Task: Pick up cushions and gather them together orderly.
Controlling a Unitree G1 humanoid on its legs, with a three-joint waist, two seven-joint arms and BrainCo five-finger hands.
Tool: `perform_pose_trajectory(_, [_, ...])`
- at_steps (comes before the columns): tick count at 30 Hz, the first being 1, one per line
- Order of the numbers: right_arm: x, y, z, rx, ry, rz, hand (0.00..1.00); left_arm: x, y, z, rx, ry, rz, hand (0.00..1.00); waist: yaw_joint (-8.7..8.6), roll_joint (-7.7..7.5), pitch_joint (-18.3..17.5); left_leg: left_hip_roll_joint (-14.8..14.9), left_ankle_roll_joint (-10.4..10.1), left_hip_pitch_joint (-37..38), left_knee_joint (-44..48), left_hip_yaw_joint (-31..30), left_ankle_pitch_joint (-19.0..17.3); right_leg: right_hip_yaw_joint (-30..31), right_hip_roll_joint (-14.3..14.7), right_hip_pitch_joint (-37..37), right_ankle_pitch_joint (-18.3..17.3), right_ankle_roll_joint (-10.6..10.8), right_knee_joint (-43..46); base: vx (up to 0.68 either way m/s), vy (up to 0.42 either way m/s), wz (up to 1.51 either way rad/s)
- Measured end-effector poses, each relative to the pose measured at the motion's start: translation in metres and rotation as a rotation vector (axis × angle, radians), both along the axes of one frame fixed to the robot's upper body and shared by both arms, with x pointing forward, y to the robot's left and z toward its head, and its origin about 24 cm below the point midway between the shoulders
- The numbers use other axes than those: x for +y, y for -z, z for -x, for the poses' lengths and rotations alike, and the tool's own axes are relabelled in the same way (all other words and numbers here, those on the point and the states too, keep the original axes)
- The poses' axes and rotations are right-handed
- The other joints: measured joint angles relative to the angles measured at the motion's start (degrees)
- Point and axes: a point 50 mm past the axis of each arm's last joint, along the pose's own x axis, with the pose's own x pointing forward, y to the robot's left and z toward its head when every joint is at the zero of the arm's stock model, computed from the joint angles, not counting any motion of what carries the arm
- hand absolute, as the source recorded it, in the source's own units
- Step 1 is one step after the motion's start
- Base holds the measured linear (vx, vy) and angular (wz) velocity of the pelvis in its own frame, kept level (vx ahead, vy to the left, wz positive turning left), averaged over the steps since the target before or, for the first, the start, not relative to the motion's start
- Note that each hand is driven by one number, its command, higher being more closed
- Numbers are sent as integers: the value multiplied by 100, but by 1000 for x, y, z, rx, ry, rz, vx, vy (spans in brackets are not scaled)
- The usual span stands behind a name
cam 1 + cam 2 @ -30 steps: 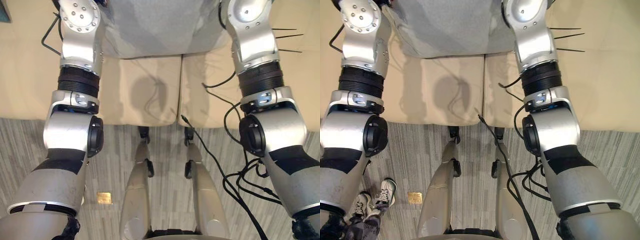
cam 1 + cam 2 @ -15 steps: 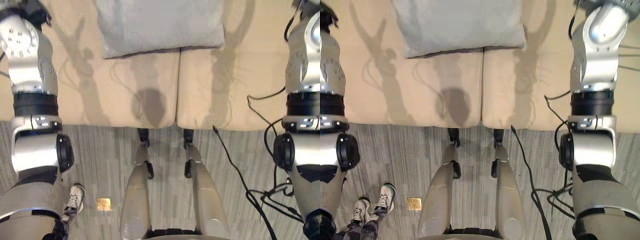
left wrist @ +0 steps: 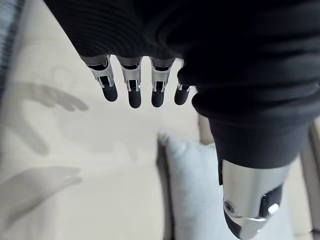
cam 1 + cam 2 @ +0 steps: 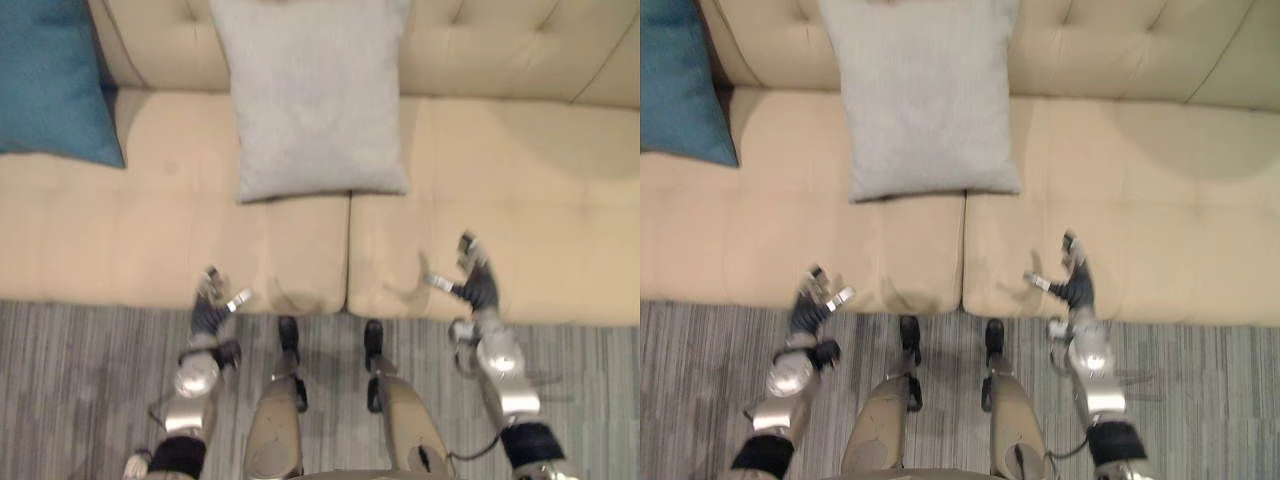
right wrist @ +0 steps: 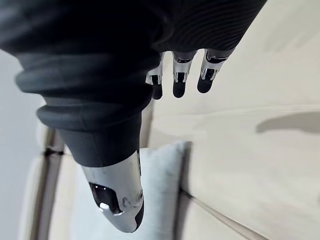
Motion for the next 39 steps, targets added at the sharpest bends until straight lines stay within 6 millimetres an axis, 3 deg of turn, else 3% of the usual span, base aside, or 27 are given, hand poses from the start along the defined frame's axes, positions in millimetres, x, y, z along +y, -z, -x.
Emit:
perform_pose_trajectory(5, [-13, 70, 57, 365, -17, 76, 0, 5, 53, 59, 312, 47, -32, 0, -13, 4, -550, -5, -26, 840, -237, 159, -140, 152, 27, 716, -107, 95, -196, 58, -14, -17])
perform_pose_trajectory(8, [-19, 93, 84, 514, -23, 100, 0, 6, 69, 83, 430, 88, -53, 0, -38, 2, -719, -31, -28, 1184, -307, 281, -182, 308, 19, 972, -128, 118, -231, 44, 13, -19])
perform_pose_trajectory(12, [-23, 104, 98, 603, -30, 127, 0, 7, 75, 93, 485, 123, -73, 0, -47, -25, -721, -91, -22, 1429, -404, 517, -189, 596, -1, 1001, -92, 225, -233, -26, 31, -33])
perform_pose_trajectory(15, [-22, 101, 86, 580, -43, 137, 0, 13, 71, 86, 468, 126, -97, 0, -76, -150, -725, -187, 137, 971, -3, 631, -293, 767, -72, 642, 95, 506, -187, -52, 37, -32])
perform_pose_trajectory(16, [-21, 100, 84, 573, -51, 141, 0, 16, 69, 82, 458, 126, -106, 0, -129, -215, -716, -230, 318, 667, 436, 640, -399, 831, -189, 501, 256, 673, -165, -61, 37, -21])
perform_pose_trajectory(17, [-21, 100, 84, 579, -60, 150, 0, 14, 69, 83, 454, 126, -103, 0, -121, -141, -742, -80, 413, 516, 630, 612, -492, 843, -155, 523, 430, 1017, -309, -91, 33, -29])
perform_pose_trajectory(18, [-16, 100, 78, 578, -75, 146, 0, 15, 68, 83, 445, 106, -95, 0, -140, -75, -673, 62, 441, 492, 775, 662, -538, 545, -138, 127, -358, 392, 1395, -81, -6, -17])
perform_pose_trajectory(19, [-14, 102, 82, 592, -75, 137, 0, 16, 68, 84, 450, 99, -95, 0, -160, -79, -668, 67, 443, 554, 819, 607, -537, 385, -193, 57, -791, 224, 2432, -80, -13, 11])
perform_pose_trajectory(21, [-6, 110, 97, 631, -82, 111, 0, 17, 69, 89, 462, 88, -95, 0, -99, -124, -718, 36, 434, 715, 911, 457, -532, 341, -407, 456, -1293, 503, 4104, -135, -62, 36])
perform_pose_trajectory(23, [-4, 112, 102, 645, -87, 105, 0, 17, 67, 91, 454, 78, -99, 0, -15, -318, -832, -86, 406, 627, 942, 380, -439, 488, -519, 917, -1384, 625, 4055, -225, -134, 28])
perform_pose_trajectory(24, [-6, 110, 97, 629, -83, 114, 0, 15, 67, 89, 446, 66, -93, 0, 82, -347, -898, -88, 334, 401, 975, 365, -243, 483, -520, 1080, -1816, 590, 3409, -245, -145, 8])
perform_pose_trajectory(25, [-8, 107, 92, 612, -79, 123, 0, 10, 68, 88, 445, 68, -80, 0, 125, -326, -943, -58, 310, 279, 920, 351, -141, 408, -449, 1094, -1940, 521, 3131, -277, -126, -14])
perform_pose_trajectory(26, [-12, 101, 84, 581, -75, 138, 0, 1, 70, 87, 442, 85, -58, 0, 183, -194, -948, 38, 310, 84, 778, 292, -35, 297, -355, 1054, -2150, 313, 2764, -319, -150, -6])
perform_pose_trajectory(27, [-15, 96, 75, 555, -71, 145, 0, -8, 71, 85, 441, 105, -43, 0, 156, -87, -936, 69, 186, -212, 598, 179, 58, 162, -348, 927, -2483, 183, 2437, -344, -177, 1])
perform_pose_trajectory(28, [-18, 95, 73, 551, -64, 151, 0, -13, 72, 83, 438, 114, -35, 0, 146, -3, -894, 60, 92, -286, 510, 92, 85, 116, -315, 894, -2566, 160, 2350, -379, -186, 34])
perform_pose_trajectory(29, [-26, 92, 71, 546, -37, 162, 0, -23, 72, 78, 433, 124, -9, 0, 88, 224, -751, 86, -219, -264, 286, -105, -106, -51, -255, 863, -2370, -3, 2229, -318, -82, 33])
perform_pose_trajectory(30, [-28, 93, 73, 554, -22, 159, 0, -25, 72, 77, 427, 126, -4, 0, 68, 158, -702, 80, -402, -265, 222, -135, -268, -93, -275, 820, -2280, -60, 2174, -431, -89, 30])
perform_pose_trajectory(33, [-30, 93, 77, 553, 20, 141, 0, -26, 70, 83, 420, 120, 2, 0, 20, 54, -704, -112, -203, -140, 1910, -284, -454, 77, -421, 752, -1966, -112, 1982, -276, -76, -17])
perform_pose_trajectory(34, [-32, 93, 78, 548, 30, 135, 0, -26, 69, 84, 411, 116, 2, 0, 28, 55, -703, -139, -223, 70, 2270, -507, -975, 312, -317, 718, -1815, -74, 1864, -133, -13, -69])
perform_pose_trajectory(39, [-27, 91, 78, 531, 39, 110, 0, -32, 68, 81, 401, 118, 21, 0, 118, 147, -766, -31, -242, 708, 1841, -850, -1744, 952, 91, 489, -1456, 78, 1680, -121, 55, -86])
